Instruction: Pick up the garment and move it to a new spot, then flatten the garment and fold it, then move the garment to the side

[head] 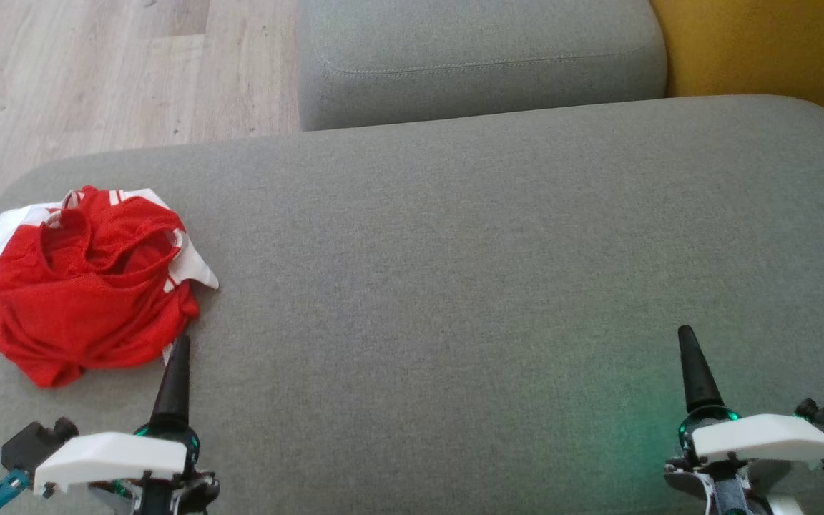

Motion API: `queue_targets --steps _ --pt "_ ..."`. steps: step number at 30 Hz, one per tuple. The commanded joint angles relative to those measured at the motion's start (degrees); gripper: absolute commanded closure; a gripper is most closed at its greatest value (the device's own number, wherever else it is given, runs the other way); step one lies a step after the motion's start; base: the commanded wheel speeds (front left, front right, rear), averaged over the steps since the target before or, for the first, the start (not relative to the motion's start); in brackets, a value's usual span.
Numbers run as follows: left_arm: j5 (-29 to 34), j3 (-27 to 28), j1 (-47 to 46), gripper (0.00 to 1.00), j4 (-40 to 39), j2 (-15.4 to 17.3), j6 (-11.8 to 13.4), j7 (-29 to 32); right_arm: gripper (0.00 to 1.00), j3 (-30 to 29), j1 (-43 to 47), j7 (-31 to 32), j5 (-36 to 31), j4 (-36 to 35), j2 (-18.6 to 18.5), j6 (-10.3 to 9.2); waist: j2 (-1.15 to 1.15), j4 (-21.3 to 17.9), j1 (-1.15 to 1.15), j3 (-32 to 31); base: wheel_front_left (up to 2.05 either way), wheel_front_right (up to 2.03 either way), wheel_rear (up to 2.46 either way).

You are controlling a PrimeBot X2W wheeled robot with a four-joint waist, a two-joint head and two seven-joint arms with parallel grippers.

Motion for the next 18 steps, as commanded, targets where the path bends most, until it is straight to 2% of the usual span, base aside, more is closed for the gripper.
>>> queue_targets --steps 1,18 --pt "2.1 0.1 -1.2 0.0 -2.6 0.6 0.2 -0.9 0.0 1.0 -2.7 -0.8 -2.0 -2.4 -0.5 -0.01 0.0 0.0 0.0 -0.1 0.0 0.0 0.0" --pt "15.9 -1.4 0.3 0.0 -5.8 0.9 1.5 -3.9 0.0 6.3 -3.2 -3.8 -14.0 -4.3 -0.9 -0.02 0.0 -0.2 0.0 -0.8 0.0 0.0 0.0"
